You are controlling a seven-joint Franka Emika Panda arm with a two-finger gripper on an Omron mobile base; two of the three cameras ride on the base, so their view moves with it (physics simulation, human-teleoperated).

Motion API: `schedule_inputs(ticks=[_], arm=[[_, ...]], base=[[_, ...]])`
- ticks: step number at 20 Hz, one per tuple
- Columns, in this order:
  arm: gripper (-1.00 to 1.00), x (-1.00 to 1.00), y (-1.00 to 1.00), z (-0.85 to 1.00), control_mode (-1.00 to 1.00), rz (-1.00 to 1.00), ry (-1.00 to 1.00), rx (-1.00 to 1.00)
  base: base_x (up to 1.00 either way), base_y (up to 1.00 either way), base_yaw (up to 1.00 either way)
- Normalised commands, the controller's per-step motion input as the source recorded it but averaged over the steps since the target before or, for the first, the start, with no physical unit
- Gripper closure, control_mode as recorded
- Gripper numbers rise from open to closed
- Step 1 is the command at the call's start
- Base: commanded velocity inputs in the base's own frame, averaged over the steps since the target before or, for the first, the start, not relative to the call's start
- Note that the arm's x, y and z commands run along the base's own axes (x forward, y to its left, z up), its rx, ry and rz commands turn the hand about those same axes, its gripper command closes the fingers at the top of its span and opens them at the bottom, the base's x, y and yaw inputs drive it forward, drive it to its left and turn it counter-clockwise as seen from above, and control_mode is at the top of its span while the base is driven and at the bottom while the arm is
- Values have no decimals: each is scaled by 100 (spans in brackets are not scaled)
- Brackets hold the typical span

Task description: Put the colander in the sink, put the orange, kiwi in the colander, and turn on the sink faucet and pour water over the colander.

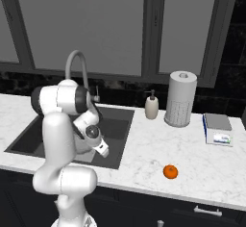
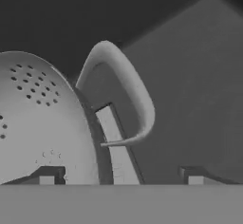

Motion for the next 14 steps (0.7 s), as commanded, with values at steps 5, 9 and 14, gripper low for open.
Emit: schedule_inputs(ticks=[5,9,14], arm=[[-100,-75,-2,29,-100,5,-21,0],[-100,-91,-13,51,-100,6,-28,2],[-100,-95,-27,94,-100,8,-34,3]], base=[[0,0,0],[0,0,0],[0,0,0]])
